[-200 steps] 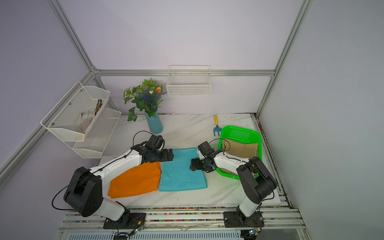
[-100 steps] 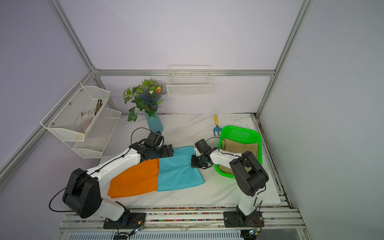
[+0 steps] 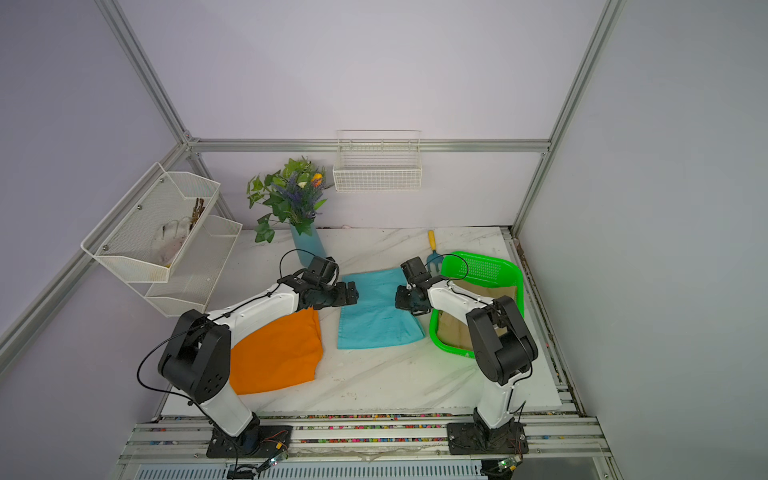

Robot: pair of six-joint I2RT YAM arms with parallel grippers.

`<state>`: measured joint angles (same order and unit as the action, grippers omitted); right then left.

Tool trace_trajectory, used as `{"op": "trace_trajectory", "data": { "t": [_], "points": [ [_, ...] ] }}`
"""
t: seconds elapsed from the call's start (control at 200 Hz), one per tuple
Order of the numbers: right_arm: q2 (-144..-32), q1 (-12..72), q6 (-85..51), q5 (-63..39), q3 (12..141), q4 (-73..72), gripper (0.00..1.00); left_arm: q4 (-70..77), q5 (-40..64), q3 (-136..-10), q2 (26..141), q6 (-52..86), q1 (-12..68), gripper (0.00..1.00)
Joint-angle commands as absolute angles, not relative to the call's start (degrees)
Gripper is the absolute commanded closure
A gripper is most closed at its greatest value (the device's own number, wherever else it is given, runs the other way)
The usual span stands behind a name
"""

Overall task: Put the folded long pants in the basket
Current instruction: Pick up the long pant at the center of the board.

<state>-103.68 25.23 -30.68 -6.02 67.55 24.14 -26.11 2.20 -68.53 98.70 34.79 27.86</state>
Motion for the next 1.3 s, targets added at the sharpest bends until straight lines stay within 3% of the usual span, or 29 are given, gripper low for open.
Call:
{"op": "trace_trajectory", "data": {
  "t": [0.0, 0.235, 0.45, 0.515, 0.59, 0.7, 0.975, 1.295],
  "points": [
    [-104.00, 25.43, -33.43, -5.57, 66.52, 21.94, 1.00, -23.46, 5.69, -69.31, 101.21, 34.18, 27.69, 0.00],
    [-104.15, 25.44, -34.49, -8.84, 64.96, 19.78, 1.00, -18.52, 8.54, -68.03, 106.91, 36.88, 27.47, 0.01],
    [-104.54, 25.58, -34.99, -10.55, 64.41, 18.77, 1.00, -15.49, 16.15, -68.16, 112.38, 40.46, 27.59, 0.20],
    [-104.95, 25.55, -35.39, -11.14, 64.33, 18.38, 1.00, -13.80, 18.48, -67.47, 113.56, 42.26, 27.77, 0.31],
    [-105.46, 25.64, -35.63, -11.60, 64.38, 18.11, 1.00, -12.64, 19.83, -67.15, 114.45, 43.24, 28.18, 0.52],
    [-105.91, 25.71, -35.71, -12.07, 64.76, 17.87, 1.00, -12.96, 21.34, -67.95, 114.86, 42.75, 28.30, 1.00],
    [-104.50, 26.26, -34.86, -14.50, 71.52, 19.51, 1.00, -18.35, 22.45, -75.97, 112.84, 41.24, 28.33, 1.00],
    [-99.79, 25.45, -26.82, -12.31, 87.55, 32.03, 1.00, -24.52, 22.75, -96.98, 110.17, 38.32, 29.50, 1.00]
  ]
}}
